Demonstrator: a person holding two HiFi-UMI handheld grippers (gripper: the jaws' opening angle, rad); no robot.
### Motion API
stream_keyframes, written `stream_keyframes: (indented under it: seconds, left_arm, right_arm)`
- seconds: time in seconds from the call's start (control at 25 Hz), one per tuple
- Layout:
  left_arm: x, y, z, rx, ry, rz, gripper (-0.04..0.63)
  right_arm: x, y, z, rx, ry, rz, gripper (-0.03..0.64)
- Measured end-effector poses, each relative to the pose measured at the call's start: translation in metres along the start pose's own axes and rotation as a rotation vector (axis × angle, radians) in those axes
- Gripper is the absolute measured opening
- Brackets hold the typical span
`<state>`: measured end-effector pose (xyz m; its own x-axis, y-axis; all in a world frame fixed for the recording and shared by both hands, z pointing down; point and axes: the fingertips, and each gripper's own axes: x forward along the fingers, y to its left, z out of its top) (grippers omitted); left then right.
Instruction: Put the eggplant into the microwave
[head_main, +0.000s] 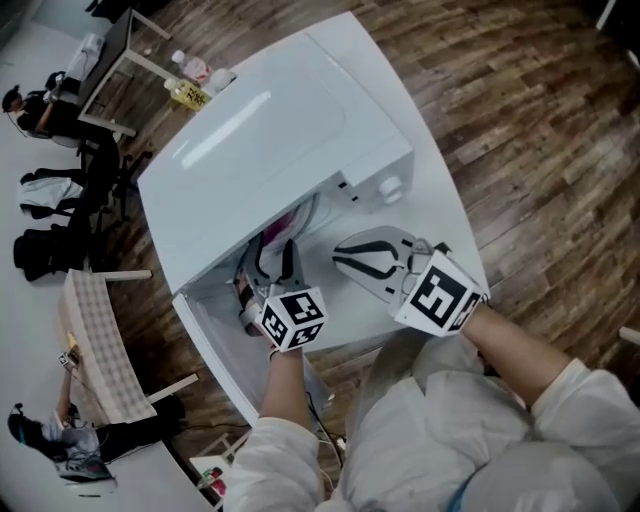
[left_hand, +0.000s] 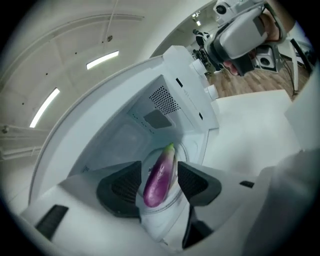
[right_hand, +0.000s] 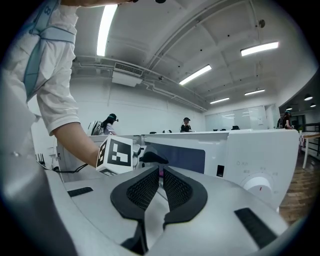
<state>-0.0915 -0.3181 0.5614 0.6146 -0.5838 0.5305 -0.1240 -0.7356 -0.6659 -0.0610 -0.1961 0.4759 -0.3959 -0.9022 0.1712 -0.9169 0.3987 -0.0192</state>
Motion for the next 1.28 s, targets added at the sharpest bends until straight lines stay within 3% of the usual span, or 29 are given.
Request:
stream_keyframes:
  seconds: [0.48,1.0,1.28]
  left_arm:
    - [-0.051,-0.004,0.042,-0.394,-0.130,-0.052,0.225]
    - [-0.106,-0.009,0.073,-0.597,-0.289,-0.095,0.222]
    - [-0.142,-0.003,0.098,-0.688,-0.409,-0.073,0.133]
  right_arm:
    - [-0.015,0.013,0.012,-0.030,0.028,0.091,0.037]
    - [-0.033,0.012,0.031,-0.054,0.036,0.159,0.037]
    - [-0.045,0.019,0.040,-0.068,0.027,0.194,0.037]
